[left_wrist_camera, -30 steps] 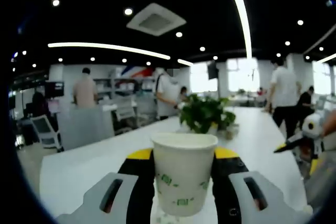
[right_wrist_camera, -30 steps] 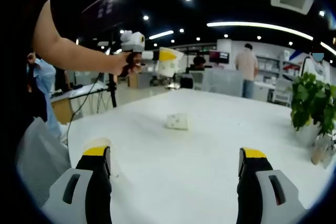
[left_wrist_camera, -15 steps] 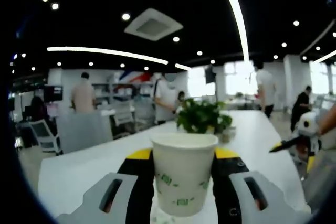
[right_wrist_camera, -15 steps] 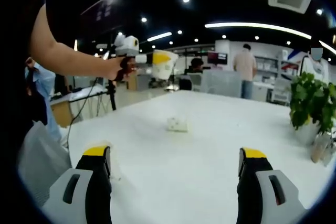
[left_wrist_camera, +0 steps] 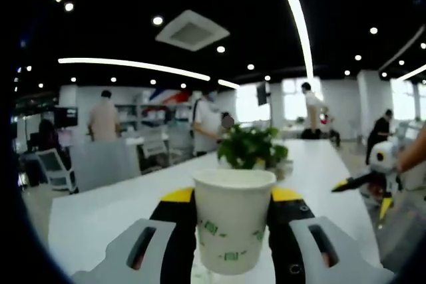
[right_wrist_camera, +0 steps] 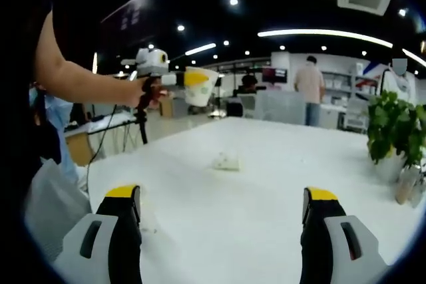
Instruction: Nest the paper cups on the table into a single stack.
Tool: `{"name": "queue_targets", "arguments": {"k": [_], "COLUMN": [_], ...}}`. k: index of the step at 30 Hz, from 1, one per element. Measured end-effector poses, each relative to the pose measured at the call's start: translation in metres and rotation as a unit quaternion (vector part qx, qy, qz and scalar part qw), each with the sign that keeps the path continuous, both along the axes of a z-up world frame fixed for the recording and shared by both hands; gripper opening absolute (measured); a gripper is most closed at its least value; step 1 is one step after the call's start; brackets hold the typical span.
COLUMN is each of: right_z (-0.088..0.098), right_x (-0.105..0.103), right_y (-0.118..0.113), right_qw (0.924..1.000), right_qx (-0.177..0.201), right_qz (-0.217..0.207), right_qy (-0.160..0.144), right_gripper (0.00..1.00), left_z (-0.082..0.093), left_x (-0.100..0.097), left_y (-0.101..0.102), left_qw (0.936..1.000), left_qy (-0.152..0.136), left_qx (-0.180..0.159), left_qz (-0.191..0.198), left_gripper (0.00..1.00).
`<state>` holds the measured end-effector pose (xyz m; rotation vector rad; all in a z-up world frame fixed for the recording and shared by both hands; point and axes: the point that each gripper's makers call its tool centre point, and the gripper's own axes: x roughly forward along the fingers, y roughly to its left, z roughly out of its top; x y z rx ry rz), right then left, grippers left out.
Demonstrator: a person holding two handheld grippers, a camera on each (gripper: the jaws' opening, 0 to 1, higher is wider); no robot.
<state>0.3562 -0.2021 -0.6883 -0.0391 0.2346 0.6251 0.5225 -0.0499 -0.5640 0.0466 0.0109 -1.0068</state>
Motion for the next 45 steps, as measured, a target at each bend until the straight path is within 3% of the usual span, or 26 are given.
{"name": "queue_targets", "arguments": {"k": [18, 45], "right_z": [0.003, 0.006], "right_x": [-0.005, -0.006], "right_y": [0.005, 0.006], "right_qw": [1.0000, 0.9998], "right_qx": [-0.003, -0.002], "right_qz": [0.007, 0.018], "right_qy": [-0.005, -0.013], "right_gripper": [1.00, 1.00], "left_z": [0.017, 0.028], "left_x": [-0.030, -0.088], "left_y": [0.015, 0.002], "left_qw": [0.9997, 0.9993], "left_qy": [-0.017, -0.020], "left_qx": [-0.011, -0.030], "left_qz": [0.010, -0.013], "left_gripper": [0.40, 0.40]}}
